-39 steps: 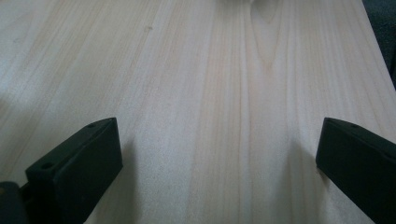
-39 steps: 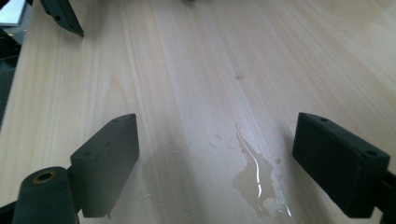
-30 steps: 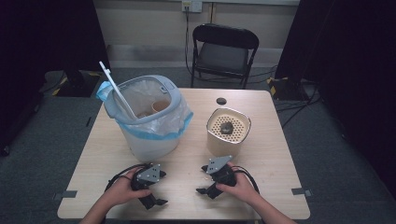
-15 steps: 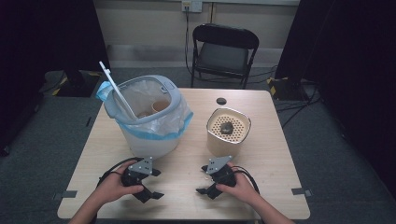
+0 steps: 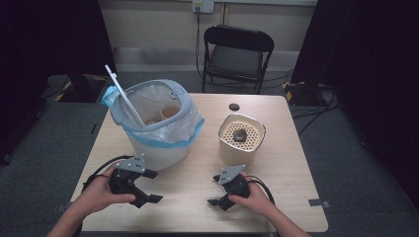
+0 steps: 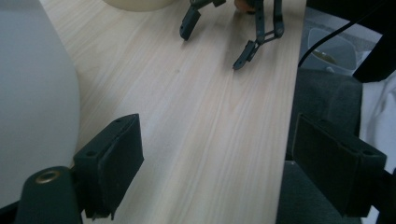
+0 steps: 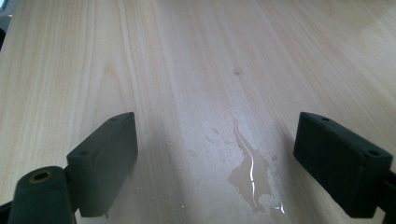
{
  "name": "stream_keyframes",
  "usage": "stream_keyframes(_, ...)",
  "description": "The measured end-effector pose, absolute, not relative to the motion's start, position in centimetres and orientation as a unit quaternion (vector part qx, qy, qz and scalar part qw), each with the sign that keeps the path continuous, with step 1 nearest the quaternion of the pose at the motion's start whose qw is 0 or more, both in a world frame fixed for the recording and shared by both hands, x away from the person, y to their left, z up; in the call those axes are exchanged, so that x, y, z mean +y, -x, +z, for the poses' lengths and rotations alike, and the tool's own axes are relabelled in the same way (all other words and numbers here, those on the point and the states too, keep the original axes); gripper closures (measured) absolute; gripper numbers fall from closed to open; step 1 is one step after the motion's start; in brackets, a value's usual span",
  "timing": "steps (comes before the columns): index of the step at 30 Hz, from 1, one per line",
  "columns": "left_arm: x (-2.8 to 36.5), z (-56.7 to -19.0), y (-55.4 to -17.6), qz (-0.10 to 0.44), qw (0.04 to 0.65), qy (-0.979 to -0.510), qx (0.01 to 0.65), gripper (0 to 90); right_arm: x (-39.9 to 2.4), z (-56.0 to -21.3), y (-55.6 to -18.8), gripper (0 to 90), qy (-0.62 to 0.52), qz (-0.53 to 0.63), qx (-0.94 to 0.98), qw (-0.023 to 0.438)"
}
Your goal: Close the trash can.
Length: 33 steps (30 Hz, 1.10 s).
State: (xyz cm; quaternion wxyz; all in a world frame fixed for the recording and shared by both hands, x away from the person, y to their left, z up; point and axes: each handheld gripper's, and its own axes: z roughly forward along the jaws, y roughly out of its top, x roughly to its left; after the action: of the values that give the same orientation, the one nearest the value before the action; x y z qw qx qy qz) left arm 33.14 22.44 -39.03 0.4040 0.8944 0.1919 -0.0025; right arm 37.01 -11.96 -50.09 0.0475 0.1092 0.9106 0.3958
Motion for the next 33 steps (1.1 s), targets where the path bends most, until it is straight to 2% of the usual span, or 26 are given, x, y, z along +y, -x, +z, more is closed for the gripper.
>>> stream_keyframes(10,24.7,-35.1,-33.0,-0.006,0.404,-0.884,0.236,15.8,-12.0,-50.1,-37.0,13.1,-0.11,0.396,0.911,0.047)
stream_keyframes(33,28.1,-26.8,-32.9,0.027,0.397,-0.881,0.257,16.5,-11.9,-50.1,-37.0,13.0,-0.109,0.396,0.911,0.047)
